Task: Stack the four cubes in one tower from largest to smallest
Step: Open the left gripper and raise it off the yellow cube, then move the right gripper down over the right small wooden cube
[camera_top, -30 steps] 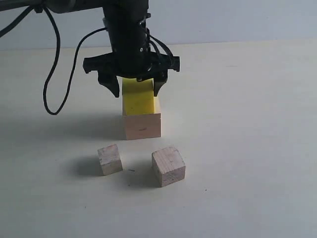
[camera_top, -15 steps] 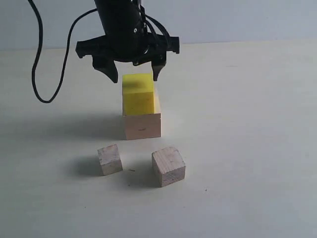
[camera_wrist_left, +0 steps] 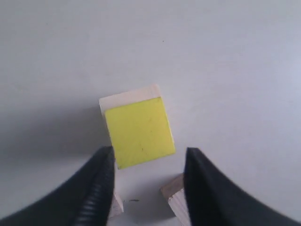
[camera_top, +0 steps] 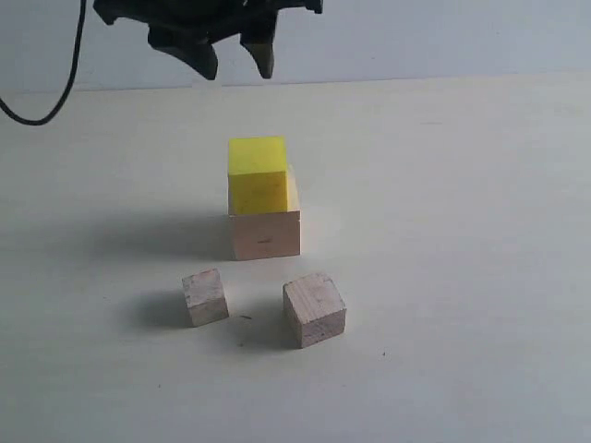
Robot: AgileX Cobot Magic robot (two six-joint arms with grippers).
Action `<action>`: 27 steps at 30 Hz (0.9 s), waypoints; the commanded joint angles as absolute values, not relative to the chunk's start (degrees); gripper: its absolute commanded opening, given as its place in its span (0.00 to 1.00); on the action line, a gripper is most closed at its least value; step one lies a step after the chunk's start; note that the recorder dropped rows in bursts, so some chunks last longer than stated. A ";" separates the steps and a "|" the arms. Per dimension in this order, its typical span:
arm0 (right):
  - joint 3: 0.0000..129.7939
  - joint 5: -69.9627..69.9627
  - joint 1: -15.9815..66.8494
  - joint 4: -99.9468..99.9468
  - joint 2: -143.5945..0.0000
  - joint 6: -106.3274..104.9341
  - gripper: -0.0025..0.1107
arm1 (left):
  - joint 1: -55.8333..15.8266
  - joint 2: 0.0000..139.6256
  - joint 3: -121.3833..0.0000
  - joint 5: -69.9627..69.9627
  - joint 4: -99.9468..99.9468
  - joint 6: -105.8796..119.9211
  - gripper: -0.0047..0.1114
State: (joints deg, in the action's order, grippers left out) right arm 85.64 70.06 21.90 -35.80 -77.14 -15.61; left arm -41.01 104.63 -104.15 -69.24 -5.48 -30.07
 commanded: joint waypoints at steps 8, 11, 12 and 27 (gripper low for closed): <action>85.51 69.96 21.98 -35.86 -76.79 -16.07 0.02 | -41.20 95.85 -103.84 -69.96 -18.98 -25.45 0.04; 85.29 69.96 21.98 -34.04 -76.79 -15.95 0.02 | -41.20 91.40 -102.84 -69.96 -23.69 -26.42 0.04; 84.97 69.96 21.98 -32.90 -76.79 -15.65 0.02 | -41.20 90.12 -102.53 -69.96 -24.46 -26.80 0.04; 66.62 61.67 21.98 -26.76 -76.79 -12.33 0.02 | -41.20 64.11 -76.64 -54.76 -21.66 -27.02 0.04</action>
State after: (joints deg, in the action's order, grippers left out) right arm 69.43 64.21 21.90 -27.09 -77.14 -11.36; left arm -41.01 67.59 -83.89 -61.19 -23.33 -26.36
